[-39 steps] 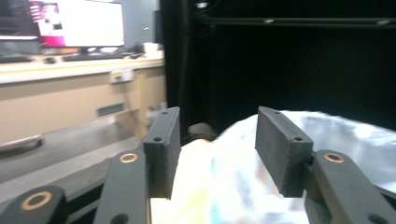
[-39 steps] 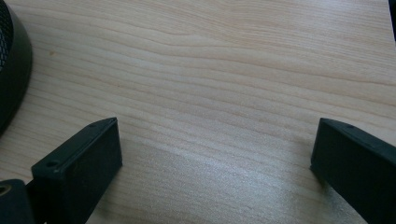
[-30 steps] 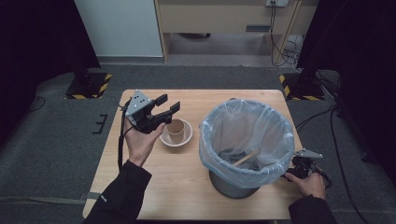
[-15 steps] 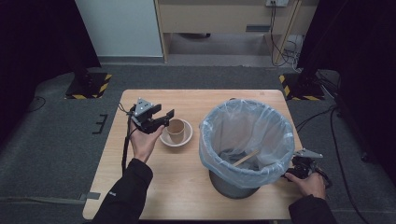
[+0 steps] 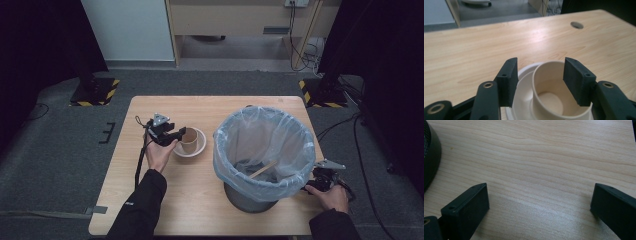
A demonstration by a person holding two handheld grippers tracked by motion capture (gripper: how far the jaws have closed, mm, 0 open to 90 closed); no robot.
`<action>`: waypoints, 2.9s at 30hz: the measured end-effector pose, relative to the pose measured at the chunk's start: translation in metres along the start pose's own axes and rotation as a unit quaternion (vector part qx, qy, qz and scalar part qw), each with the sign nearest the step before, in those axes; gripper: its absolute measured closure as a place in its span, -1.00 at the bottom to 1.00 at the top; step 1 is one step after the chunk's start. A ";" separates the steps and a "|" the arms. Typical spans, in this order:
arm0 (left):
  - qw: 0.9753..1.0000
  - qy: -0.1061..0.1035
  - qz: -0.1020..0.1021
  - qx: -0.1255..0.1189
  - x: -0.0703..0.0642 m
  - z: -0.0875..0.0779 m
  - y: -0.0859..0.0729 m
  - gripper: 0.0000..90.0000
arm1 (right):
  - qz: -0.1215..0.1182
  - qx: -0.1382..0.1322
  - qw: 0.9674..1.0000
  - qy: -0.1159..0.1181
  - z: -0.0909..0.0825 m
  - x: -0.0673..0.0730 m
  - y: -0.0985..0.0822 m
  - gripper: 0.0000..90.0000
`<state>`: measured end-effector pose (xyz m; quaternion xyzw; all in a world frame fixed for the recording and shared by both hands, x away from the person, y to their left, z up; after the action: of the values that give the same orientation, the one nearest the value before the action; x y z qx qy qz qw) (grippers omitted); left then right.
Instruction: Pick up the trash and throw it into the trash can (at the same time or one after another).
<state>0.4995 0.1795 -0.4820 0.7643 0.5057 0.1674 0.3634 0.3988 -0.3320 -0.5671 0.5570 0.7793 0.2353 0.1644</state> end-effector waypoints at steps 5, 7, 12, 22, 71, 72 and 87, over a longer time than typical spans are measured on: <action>1.000 -0.005 -0.010 0.022 0.003 0.012 -0.009 0.16 | 0.000 0.000 1.000 0.000 0.000 0.000 0.000 -0.96; 0.999 -0.009 -0.011 0.030 0.003 0.014 -0.012 0.20 | 0.000 0.000 1.000 0.000 0.000 0.000 0.000 -0.96; 0.998 -0.019 -0.027 0.046 0.004 0.018 -0.016 0.51 | 0.000 0.001 1.000 0.000 0.000 0.000 0.000 -0.96; 0.998 -0.029 -0.032 0.052 0.002 0.014 -0.017 0.87 | 0.000 0.000 1.000 0.000 0.000 0.000 0.000 -0.96; 0.965 -0.111 0.017 -0.237 -0.032 -0.189 0.047 0.88 | 0.000 0.001 1.000 0.002 0.000 0.001 0.000 -0.96; 0.964 -0.112 0.020 -0.242 -0.034 -0.191 0.048 0.88 | 0.000 0.002 1.000 0.002 0.000 0.001 0.000 -0.96; 0.942 -0.155 0.065 -0.291 -0.081 -0.221 0.058 0.88 | 0.000 0.002 1.000 0.002 0.000 0.001 0.000 -0.96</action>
<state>0.3644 0.1790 -0.2801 0.6732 0.3218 0.2101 0.6318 0.3982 -0.3314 -0.5670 0.5568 0.7800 0.2351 0.1619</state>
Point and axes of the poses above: each handheld gripper's, and its own axes: z roughly forward along the jaws, y roughly out of its top, x roughly to its left, the point moved 4 cm from there along z, roughly forward along the jaws, and after that the axes turned 12 degrees about x, right-handed, at the moved point
